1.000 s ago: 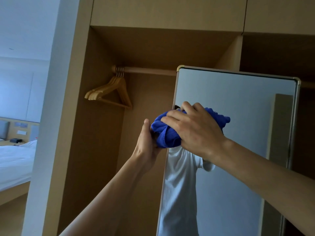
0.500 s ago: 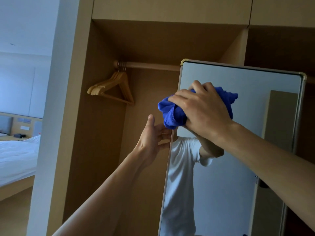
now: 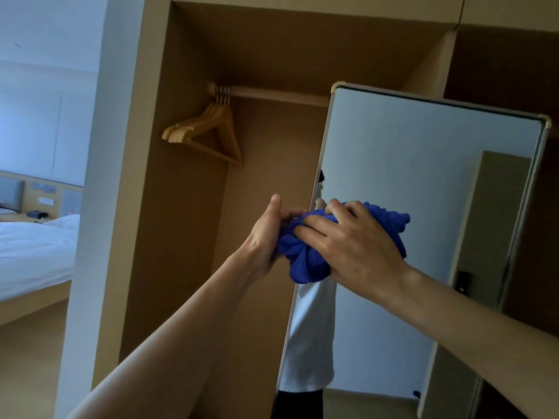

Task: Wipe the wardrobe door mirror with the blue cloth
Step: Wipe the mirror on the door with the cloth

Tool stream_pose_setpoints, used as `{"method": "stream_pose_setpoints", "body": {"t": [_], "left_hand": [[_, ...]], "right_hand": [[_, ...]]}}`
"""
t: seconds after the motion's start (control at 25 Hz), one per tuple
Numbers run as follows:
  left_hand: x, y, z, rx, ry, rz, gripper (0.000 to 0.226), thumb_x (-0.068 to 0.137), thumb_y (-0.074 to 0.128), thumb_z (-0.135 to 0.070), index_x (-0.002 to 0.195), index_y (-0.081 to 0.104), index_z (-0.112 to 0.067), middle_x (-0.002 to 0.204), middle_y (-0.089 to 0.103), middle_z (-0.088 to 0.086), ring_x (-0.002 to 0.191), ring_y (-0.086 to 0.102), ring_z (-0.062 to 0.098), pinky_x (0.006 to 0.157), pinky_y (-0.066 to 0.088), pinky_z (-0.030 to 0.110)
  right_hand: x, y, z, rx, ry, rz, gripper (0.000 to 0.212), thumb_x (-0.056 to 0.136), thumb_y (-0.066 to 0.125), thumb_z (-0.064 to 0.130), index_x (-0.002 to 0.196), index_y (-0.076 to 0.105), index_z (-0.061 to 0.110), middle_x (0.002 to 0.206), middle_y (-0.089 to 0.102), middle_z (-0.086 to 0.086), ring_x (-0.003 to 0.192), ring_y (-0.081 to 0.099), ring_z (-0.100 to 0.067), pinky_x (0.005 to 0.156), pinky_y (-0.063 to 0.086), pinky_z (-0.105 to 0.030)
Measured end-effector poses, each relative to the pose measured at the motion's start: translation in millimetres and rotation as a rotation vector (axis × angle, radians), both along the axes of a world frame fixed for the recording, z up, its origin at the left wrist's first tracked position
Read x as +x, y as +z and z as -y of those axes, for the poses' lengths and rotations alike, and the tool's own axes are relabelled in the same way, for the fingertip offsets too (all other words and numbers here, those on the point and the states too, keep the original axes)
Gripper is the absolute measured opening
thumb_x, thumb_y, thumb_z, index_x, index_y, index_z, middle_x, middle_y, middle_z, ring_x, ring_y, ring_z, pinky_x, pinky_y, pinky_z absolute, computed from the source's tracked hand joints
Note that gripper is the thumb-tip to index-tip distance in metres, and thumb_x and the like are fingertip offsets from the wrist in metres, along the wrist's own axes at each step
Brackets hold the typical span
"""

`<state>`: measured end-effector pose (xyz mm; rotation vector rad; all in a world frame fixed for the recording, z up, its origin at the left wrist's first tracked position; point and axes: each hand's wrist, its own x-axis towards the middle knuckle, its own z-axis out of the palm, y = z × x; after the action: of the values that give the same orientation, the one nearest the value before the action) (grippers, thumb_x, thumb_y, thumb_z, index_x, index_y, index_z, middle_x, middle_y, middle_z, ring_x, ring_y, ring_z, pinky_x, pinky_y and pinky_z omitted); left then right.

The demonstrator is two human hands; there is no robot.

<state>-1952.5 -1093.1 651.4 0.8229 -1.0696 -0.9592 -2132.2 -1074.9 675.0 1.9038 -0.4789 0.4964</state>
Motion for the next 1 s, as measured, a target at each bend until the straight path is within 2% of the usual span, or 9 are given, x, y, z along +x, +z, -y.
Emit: {"method": "stream_pose_setpoints", "body": {"t": [0.12, 0.2, 0.36, 0.56, 0.68, 0.76, 0.88, 1.0], "left_hand": [[-5, -7, -3, 0.023, 0.031, 0.014, 0.070, 0.104, 0.018, -0.063, 0.115, 0.071, -0.019, 0.108, 0.078, 0.007, 0.104, 0.073, 0.022, 0.079, 0.056, 0.039], [-6, -14, -5, 0.037, 0.067, 0.037, 0.069, 0.103, 0.017, -0.065, 0.115, 0.071, -0.024, 0.105, 0.079, 0.004, 0.102, 0.073, 0.023, 0.083, 0.056, 0.043], [3, -37, -10, 0.091, 0.013, 0.081, 0.084, 0.100, 0.007, -0.070, 0.113, 0.076, -0.023, 0.109, 0.076, 0.005, 0.097, 0.067, 0.025, 0.093, 0.054, 0.047], [-2, -50, -8, 0.133, 0.022, -0.011, 0.083, 0.101, 0.011, -0.070, 0.117, 0.070, -0.014, 0.113, 0.077, 0.010, 0.107, 0.072, 0.023, 0.086, 0.055, 0.040], [-5, -57, -9, 0.134, 0.069, 0.047, 0.082, 0.101, 0.011, -0.069, 0.113, 0.072, -0.015, 0.112, 0.074, 0.006, 0.104, 0.068, 0.021, 0.090, 0.053, 0.039], [-6, -66, -12, 0.131, 0.107, 0.121, 0.081, 0.102, 0.009, -0.067, 0.106, 0.074, -0.019, 0.099, 0.073, 0.001, 0.095, 0.064, 0.019, 0.085, 0.049, 0.036], [-8, -80, -17, 0.127, 0.145, 0.170, 0.080, 0.103, 0.008, -0.065, 0.102, 0.075, -0.021, 0.084, 0.076, -0.005, 0.095, 0.067, 0.019, 0.088, 0.052, 0.036], [-9, -93, -19, 0.136, 0.155, 0.174, 0.079, 0.103, 0.010, -0.065, 0.100, 0.076, -0.023, 0.092, 0.077, -0.002, 0.099, 0.068, 0.020, 0.090, 0.052, 0.035]], "right_hand": [[-2, 14, -4, -0.043, 0.004, 0.005, 0.039, 0.089, 0.048, 0.012, 0.126, 0.053, 0.023, 0.123, 0.063, 0.001, 0.107, 0.052, -0.029, 0.091, 0.038, -0.042], [0, 29, -6, -0.085, -0.010, 0.061, 0.041, 0.087, 0.043, 0.011, 0.124, 0.055, 0.022, 0.122, 0.063, -0.001, 0.104, 0.052, -0.030, 0.088, 0.038, -0.044], [1, 37, -4, -0.080, -0.022, 0.129, 0.042, 0.082, 0.054, 0.009, 0.122, 0.057, 0.023, 0.121, 0.063, 0.002, 0.104, 0.052, -0.032, 0.089, 0.035, -0.044], [-3, -37, 1, -0.042, 0.014, 0.106, 0.030, 0.089, 0.053, 0.010, 0.117, 0.062, 0.019, 0.119, 0.067, -0.003, 0.110, 0.058, -0.035, 0.093, 0.043, -0.048], [-1, -82, 0, 0.042, -0.006, 0.117, 0.026, 0.090, 0.064, 0.019, 0.115, 0.061, 0.021, 0.114, 0.067, -0.002, 0.110, 0.059, -0.033, 0.095, 0.045, -0.047], [1, -105, -2, 0.100, 0.001, 0.107, 0.024, 0.089, 0.066, 0.023, 0.113, 0.060, 0.023, 0.110, 0.066, 0.000, 0.106, 0.059, -0.030, 0.094, 0.047, -0.045], [0, -130, -7, 0.156, 0.000, 0.055, 0.026, 0.089, 0.064, 0.025, 0.115, 0.062, 0.024, 0.111, 0.067, 0.001, 0.104, 0.061, -0.027, 0.094, 0.050, -0.043], [-1, -131, -11, 0.146, 0.014, 0.069, 0.023, 0.092, 0.056, 0.022, 0.115, 0.063, 0.025, 0.110, 0.067, 0.002, 0.102, 0.061, -0.026, 0.093, 0.049, -0.040]]}}
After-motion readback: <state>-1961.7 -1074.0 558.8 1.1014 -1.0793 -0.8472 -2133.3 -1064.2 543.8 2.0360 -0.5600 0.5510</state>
